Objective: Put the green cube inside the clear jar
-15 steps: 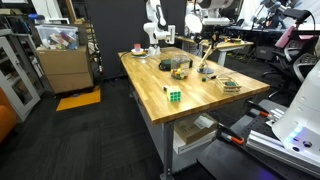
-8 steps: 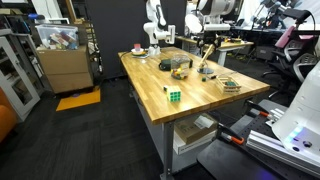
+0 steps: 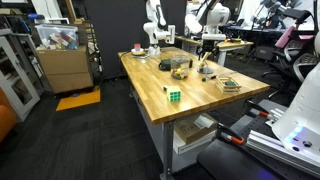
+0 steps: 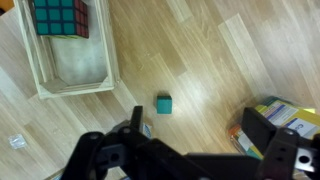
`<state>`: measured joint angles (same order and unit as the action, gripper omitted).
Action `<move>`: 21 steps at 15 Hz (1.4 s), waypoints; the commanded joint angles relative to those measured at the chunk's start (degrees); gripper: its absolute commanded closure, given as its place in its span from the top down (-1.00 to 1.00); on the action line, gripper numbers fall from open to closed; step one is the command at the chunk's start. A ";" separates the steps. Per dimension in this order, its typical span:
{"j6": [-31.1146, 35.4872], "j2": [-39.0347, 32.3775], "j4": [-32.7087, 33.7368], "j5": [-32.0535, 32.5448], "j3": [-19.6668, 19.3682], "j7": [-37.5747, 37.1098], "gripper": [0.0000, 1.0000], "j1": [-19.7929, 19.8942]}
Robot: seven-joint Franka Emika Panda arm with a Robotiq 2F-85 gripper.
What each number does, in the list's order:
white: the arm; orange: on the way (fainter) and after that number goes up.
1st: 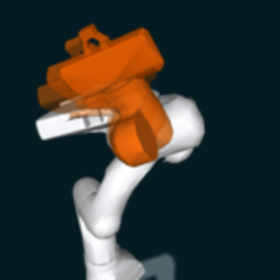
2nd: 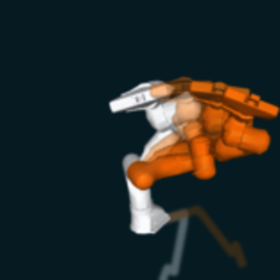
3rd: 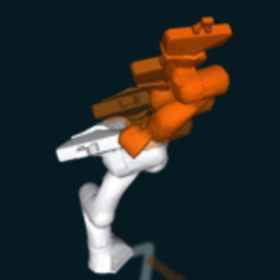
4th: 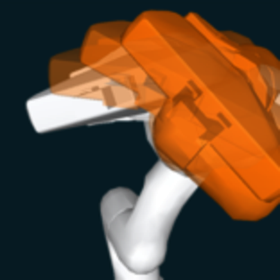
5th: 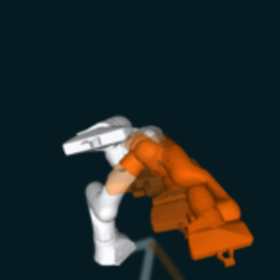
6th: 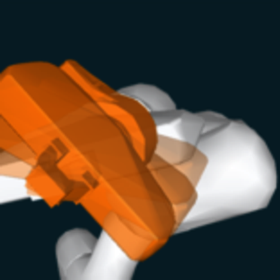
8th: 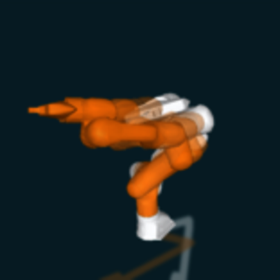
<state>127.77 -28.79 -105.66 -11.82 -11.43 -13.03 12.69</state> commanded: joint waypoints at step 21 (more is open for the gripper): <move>-2.76 -18.06 16.46 -3.10 1.80 -0.79 1.00 3.14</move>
<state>127.68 -43.40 -94.08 -14.72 -10.32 -13.14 14.79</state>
